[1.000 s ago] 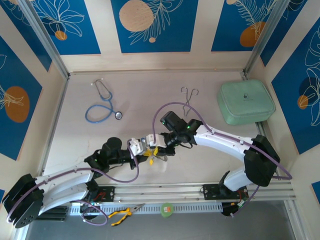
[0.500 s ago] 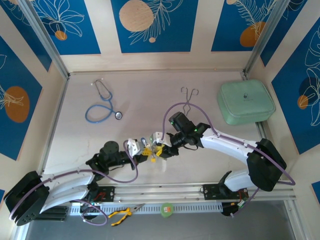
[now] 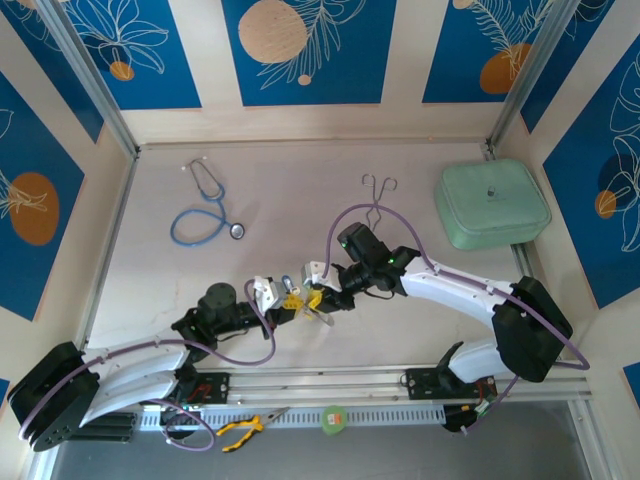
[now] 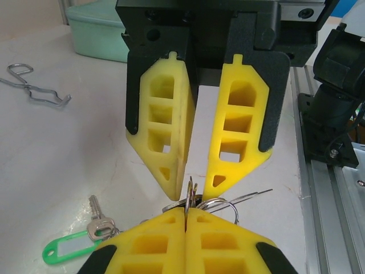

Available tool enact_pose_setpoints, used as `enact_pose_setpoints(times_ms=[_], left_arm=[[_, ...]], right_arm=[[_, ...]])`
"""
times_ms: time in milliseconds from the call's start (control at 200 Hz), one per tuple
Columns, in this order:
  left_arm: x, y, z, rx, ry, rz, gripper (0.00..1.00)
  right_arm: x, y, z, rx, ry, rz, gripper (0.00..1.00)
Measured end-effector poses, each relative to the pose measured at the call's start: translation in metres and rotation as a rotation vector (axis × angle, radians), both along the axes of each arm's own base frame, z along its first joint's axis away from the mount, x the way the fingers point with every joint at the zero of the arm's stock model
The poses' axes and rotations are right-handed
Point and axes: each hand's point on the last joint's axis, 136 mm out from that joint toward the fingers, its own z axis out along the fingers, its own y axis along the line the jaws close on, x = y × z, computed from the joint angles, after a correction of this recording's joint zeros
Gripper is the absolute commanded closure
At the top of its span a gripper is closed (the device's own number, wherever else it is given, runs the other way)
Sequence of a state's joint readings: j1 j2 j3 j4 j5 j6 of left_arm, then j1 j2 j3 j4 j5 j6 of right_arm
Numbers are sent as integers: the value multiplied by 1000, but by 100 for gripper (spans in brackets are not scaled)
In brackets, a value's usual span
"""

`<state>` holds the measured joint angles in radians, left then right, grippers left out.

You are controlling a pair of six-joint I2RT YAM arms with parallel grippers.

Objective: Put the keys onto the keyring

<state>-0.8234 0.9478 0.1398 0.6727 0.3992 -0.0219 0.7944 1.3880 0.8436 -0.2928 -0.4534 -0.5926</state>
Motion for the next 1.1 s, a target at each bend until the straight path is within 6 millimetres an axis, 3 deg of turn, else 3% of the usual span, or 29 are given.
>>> enact_pose_setpoints(times_ms=[155, 235, 325, 620, 875, 1100], left_arm=[[0, 0, -2, 2, 7, 1, 100], [0, 1, -3, 3, 9, 6, 72], [0, 2, -1, 3, 4, 12, 68], [-1, 7, 15, 71, -50, 4, 74], [-1, 8, -10, 171, -15, -13, 78], [-3, 6, -14, 185, -14, -31, 86]], right_arm=[[1, 2, -1, 4, 1, 1, 100], [1, 2, -2, 2, 6, 0, 100], [-1, 1, -4, -15, 2, 10, 100], [-1, -1, -8, -169, -24, 39, 100], [-5, 0, -1, -211, -33, 60, 100], [-9, 2, -4, -231, -30, 74, 100]])
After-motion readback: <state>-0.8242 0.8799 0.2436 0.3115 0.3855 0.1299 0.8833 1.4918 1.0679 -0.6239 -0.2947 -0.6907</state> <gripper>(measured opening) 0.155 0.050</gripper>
